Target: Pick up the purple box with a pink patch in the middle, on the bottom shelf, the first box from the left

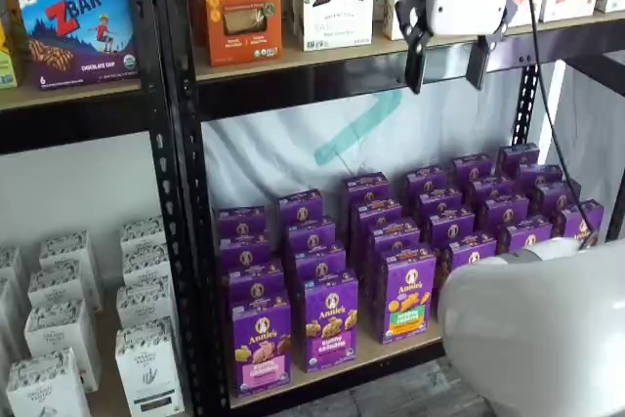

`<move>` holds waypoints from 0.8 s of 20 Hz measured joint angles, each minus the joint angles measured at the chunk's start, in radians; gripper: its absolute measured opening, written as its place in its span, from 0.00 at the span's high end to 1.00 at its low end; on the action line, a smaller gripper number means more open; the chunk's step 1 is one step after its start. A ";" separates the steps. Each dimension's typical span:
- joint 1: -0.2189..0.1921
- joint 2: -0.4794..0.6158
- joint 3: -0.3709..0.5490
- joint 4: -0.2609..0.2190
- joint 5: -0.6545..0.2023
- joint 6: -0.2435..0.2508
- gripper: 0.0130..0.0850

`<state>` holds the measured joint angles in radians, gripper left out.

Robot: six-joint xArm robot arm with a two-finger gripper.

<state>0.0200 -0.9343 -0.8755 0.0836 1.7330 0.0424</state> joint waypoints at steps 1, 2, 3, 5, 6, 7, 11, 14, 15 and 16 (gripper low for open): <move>0.015 -0.005 0.028 -0.015 -0.025 0.010 0.00; 0.027 -0.009 0.047 -0.027 -0.042 0.020 0.00; 0.040 -0.012 0.069 -0.039 -0.061 0.030 0.00; 0.059 -0.013 0.098 -0.060 -0.086 0.047 0.00; 0.068 -0.014 0.120 -0.067 -0.104 0.055 0.00; 0.071 -0.014 0.132 -0.068 -0.115 0.059 0.00; 0.101 0.003 0.210 -0.083 -0.184 0.088 0.00; 0.110 -0.004 0.306 -0.081 -0.310 0.099 0.00; 0.108 -0.009 0.326 -0.073 -0.342 0.096 0.00; 0.109 -0.007 0.361 -0.065 -0.393 0.095 0.00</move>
<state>0.1292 -0.9412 -0.5145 0.0186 1.3397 0.1375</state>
